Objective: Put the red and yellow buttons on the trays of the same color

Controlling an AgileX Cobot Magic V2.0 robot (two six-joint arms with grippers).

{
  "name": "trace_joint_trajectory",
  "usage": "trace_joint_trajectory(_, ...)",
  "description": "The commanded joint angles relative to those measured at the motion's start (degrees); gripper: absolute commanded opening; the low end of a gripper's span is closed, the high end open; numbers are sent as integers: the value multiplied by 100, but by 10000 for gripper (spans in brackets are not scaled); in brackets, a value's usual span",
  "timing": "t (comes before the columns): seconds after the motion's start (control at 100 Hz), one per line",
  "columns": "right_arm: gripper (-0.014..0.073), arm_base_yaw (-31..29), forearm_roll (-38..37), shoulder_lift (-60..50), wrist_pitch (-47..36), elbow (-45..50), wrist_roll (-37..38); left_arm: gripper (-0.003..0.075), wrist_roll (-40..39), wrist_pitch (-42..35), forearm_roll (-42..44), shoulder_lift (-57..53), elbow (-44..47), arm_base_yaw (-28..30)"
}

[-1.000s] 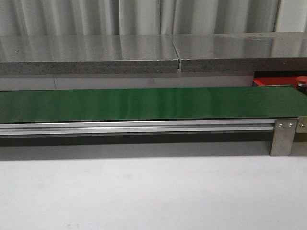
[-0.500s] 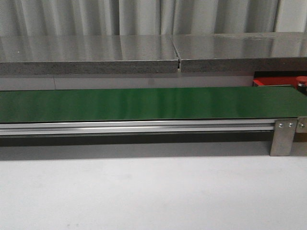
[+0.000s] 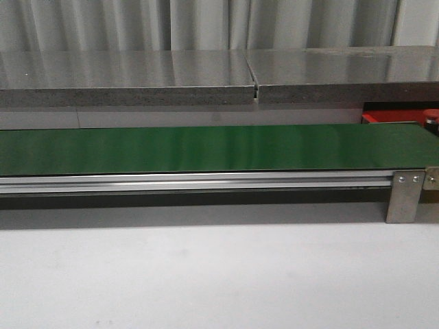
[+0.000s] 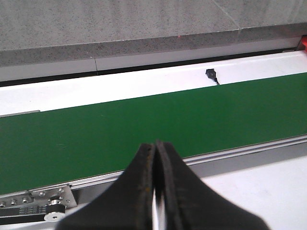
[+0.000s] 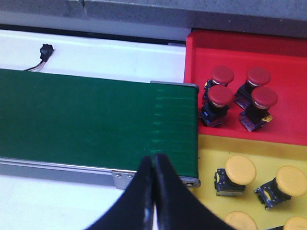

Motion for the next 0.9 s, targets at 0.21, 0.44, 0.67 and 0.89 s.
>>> trace_joint_trajectory(0.21,-67,-2,-322,-1233,-1099,733,-51,-19,-37,-418,-76,2,-156,-42)
trace_joint_trajectory(0.44,-67,-7,-314,-1913,-1589,1239,23,-19,-37,-418,-76,2,-156,-42)
trace_joint_trajectory(0.67,-67,-7,-116,-2329,-2736,2025,53,-19,-37,-418,-76,2,-156,-42)
trace_joint_trajectory(0.89,-67,-7,105,-2716,-3466,2835,53,-19,-37,-418,-76,2,-156,-42)
